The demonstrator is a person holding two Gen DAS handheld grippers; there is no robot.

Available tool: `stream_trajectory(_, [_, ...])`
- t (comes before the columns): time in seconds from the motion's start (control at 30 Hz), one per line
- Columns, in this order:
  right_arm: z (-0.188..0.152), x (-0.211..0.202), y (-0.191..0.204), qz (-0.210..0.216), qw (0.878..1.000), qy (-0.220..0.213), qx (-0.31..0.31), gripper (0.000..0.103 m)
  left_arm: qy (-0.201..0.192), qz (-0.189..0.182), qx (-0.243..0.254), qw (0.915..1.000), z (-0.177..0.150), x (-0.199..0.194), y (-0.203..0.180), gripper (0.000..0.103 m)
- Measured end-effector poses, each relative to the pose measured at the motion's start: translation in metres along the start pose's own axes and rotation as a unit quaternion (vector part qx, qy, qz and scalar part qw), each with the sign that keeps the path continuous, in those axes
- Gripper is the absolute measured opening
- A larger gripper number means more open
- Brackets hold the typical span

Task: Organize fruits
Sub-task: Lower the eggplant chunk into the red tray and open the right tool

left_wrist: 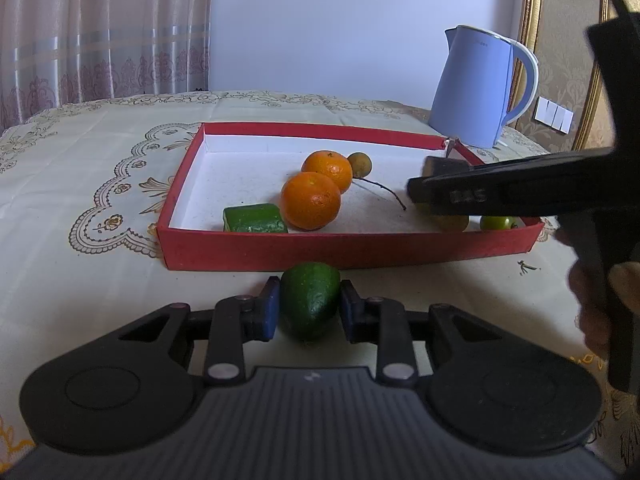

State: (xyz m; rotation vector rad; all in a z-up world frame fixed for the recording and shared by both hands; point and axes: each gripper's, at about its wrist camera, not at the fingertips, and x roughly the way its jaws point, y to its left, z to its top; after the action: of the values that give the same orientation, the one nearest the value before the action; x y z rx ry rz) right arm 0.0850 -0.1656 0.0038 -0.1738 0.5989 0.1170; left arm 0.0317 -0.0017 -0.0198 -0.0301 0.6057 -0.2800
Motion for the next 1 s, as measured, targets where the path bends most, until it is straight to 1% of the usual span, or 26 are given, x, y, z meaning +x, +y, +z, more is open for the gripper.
stream_trajectory(0.1, [0.001,0.009,0.007,-0.004,1.0,0.005,-0.014,0.046,0.0,0.0,0.0,1.0,0.0,0.0,0.0,0.027])
stream_trajectory(0.17, [0.002,0.012,0.011,-0.013,1.0,0.001,-0.025,0.046,0.0,0.0,0.0,1.0,0.0,0.0,0.0,0.027])
stream_trajectory(0.3, [0.009,0.02,0.013,-0.013,0.999,-0.002,-0.029,0.046,0.0,0.0,0.0,1.0,0.0,0.0,0.0,0.027])
stream_trajectory(0.5, [0.015,0.036,0.022,-0.035,0.997,-0.011,-0.065,0.046,0.0,0.0,0.0,1.0,0.0,0.0,0.0,0.027])
stream_trajectory(0.57, [0.016,0.036,0.02,-0.028,0.998,-0.012,-0.061,0.046,0.0,0.0,0.001,1.0,0.0,0.0,0.0,0.027])
stream_trajectory(0.73, [0.018,0.032,0.017,-0.007,0.999,-0.008,-0.049,0.052,0.0,0.0,0.0,1.0,0.0,0.0,0.0,0.027])
stream_trajectory(0.8, [0.018,0.027,0.018,-0.006,0.999,-0.008,-0.051,0.059,0.0,0.0,0.0,1.0,0.0,0.0,0.0,0.027])
stream_trajectory(0.9, [0.017,0.016,0.015,0.004,0.999,-0.017,-0.037,0.064,0.0,0.0,0.0,1.0,0.0,0.0,0.0,0.027])
stream_trajectory(1.0, [0.016,0.005,0.012,0.011,0.999,-0.02,-0.03,0.065,0.0,0.0,0.0,1.0,0.0,0.0,0.0,0.027])
